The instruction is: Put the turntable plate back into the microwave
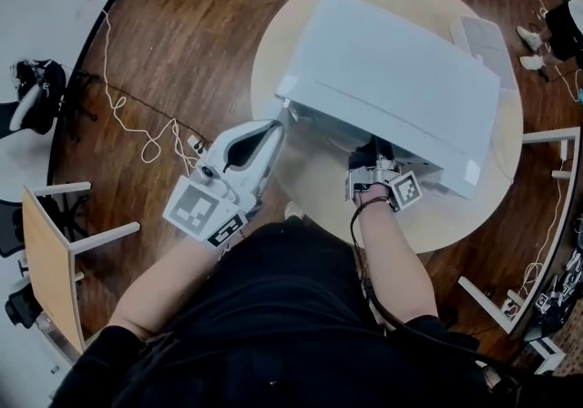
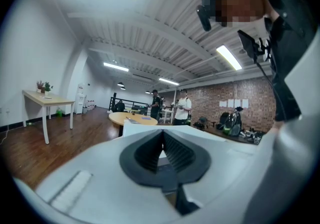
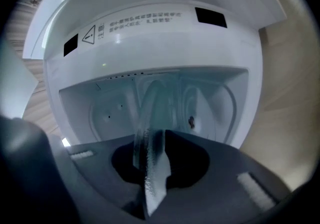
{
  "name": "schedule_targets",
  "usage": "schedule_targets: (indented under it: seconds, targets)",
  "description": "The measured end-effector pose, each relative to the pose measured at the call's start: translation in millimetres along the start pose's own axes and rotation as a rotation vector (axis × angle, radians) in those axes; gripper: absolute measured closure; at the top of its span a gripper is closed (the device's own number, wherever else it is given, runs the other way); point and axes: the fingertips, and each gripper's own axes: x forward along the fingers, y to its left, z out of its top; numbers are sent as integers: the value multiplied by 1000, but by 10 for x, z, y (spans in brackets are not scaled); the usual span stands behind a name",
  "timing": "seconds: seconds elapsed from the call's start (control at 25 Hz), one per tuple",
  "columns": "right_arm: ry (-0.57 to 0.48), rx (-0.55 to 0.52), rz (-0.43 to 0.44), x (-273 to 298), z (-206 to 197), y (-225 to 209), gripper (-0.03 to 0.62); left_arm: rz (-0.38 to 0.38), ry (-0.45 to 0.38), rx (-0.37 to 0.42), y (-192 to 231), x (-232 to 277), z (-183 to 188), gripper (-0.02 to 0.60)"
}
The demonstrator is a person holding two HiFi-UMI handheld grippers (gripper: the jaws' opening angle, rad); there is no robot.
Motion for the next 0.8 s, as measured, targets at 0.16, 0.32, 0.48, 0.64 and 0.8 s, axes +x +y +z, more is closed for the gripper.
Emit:
schedule_targets:
  seconds: [0.16, 0.32, 0.48, 0.64, 0.8]
  targets:
    - [-27, 1, -13, 46, 62, -41, 557, 23, -3, -9, 54, -37, -2, 575]
    - [-48, -13, -32, 108, 98, -61, 557, 21, 10, -10, 5, -47, -41, 575]
    - [-74, 1, -28, 206, 109, -57, 556, 14, 25, -7, -76, -72, -100, 575]
    - [-88, 2, -29, 314, 113, -32, 557, 24, 29, -14, -70, -102, -121, 575]
    - [-93, -32, -46, 420, 140, -66, 556, 51, 28, -38, 10, -151, -149, 575]
